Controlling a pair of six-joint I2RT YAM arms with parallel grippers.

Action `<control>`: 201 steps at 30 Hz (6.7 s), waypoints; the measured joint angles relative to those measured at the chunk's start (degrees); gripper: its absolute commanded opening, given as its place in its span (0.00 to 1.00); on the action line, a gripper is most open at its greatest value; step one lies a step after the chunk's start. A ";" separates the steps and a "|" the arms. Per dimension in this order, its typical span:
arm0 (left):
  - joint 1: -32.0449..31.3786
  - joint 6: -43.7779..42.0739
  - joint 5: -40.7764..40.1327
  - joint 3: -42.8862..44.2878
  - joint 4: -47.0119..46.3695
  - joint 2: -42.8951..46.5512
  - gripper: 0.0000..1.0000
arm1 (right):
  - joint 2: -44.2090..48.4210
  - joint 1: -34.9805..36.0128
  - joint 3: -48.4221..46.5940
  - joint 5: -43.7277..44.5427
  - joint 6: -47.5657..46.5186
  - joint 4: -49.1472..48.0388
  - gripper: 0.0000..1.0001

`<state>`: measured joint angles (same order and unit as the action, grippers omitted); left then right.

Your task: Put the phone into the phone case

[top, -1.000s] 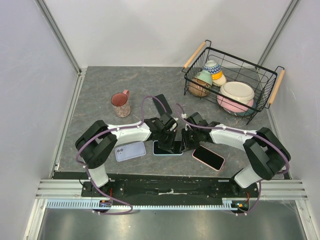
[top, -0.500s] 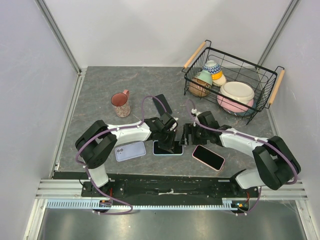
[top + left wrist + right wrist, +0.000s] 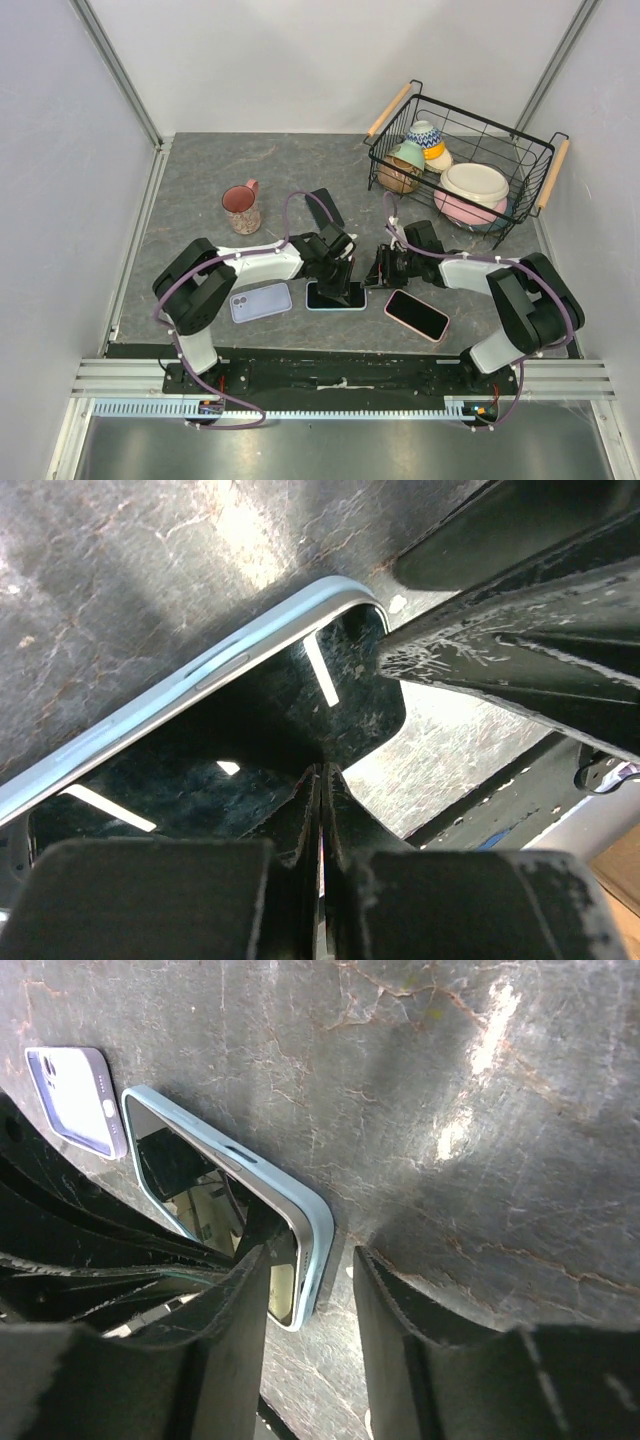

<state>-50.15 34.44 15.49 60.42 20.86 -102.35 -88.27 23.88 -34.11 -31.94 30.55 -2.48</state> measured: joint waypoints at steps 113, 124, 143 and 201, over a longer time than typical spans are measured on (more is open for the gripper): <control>14.71 6.19 10.36 -22.43 -18.73 11.93 0.25 | 16.22 0.63 -0.94 10.10 2.67 10.03 0.84; 10.23 8.92 10.62 -10.32 -24.59 -0.24 0.23 | 19.56 -1.27 -0.94 9.68 1.86 11.54 0.84; 5.73 8.00 3.98 -5.05 -19.76 4.76 0.55 | 21.68 -2.54 -0.31 9.73 0.04 14.56 0.86; 5.70 2.84 -33.46 -22.27 4.02 74.23 0.65 | -29.59 28.65 -43.98 14.47 -1.62 16.74 0.37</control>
<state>-44.45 37.28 -17.98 38.15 24.88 -28.12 -117.86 52.53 -78.08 -17.47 28.93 14.26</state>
